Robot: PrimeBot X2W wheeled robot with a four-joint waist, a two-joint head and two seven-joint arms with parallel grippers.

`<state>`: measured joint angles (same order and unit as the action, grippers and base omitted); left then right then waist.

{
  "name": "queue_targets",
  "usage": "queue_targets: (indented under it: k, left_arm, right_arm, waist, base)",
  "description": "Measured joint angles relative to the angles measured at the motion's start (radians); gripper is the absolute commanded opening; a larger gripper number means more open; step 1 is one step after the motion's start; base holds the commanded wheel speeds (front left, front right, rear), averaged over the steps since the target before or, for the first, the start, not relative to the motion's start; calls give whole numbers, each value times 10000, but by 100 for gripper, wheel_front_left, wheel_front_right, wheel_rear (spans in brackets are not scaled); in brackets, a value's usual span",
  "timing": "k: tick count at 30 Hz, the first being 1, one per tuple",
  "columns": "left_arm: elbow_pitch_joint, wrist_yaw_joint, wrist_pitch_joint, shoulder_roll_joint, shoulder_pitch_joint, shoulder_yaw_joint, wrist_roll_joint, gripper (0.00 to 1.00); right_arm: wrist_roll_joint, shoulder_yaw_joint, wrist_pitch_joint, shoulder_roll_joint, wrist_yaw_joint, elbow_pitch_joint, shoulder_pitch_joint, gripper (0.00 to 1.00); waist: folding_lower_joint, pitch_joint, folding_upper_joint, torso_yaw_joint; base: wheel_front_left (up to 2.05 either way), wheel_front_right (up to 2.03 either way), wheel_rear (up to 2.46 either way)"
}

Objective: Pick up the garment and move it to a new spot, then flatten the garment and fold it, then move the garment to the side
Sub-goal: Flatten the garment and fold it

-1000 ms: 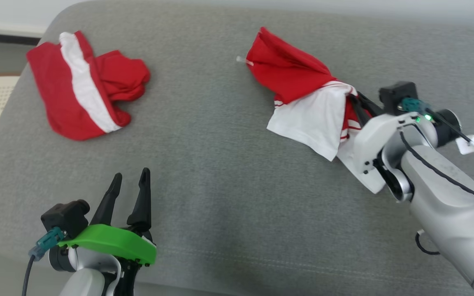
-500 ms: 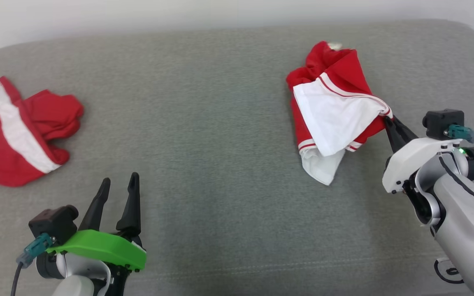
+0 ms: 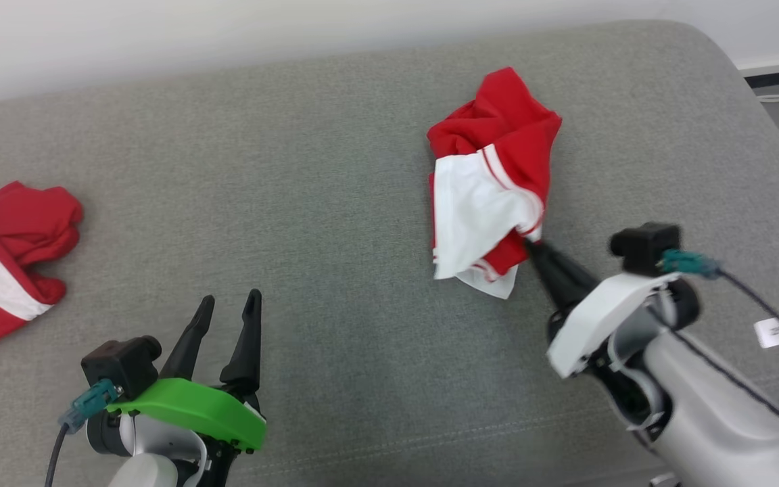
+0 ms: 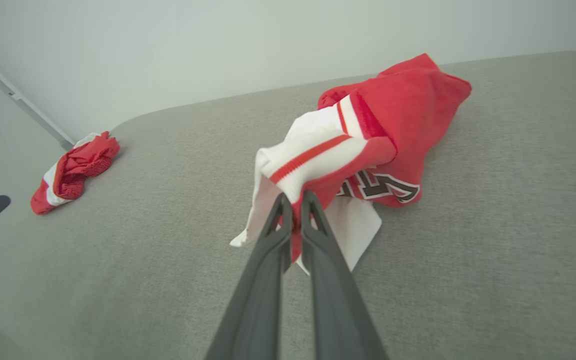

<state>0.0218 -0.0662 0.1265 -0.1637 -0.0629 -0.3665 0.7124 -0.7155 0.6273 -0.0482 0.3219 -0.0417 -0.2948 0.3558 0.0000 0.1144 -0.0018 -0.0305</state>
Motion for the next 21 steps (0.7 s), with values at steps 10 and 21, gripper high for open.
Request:
queue_targets:
  k: [10, 21]
  left_arm:
    - [40, -15, -113, 8, 10, 0, 0, 100]
    - [35, -50, -203, 157, 10, -157, 0, 100]
  right_arm:
    - [-46, 1156, 349, -978, 504, 1810, -155, 0]
    - [313, 1762, 909, -1772, 472, 2378, 577, 0]
  waist:
    - [0, -169, 0, 629]
    - [0, -223, 0, 1469]
  base:
    - [0, 0, 0]
    - [0, 0, 0]
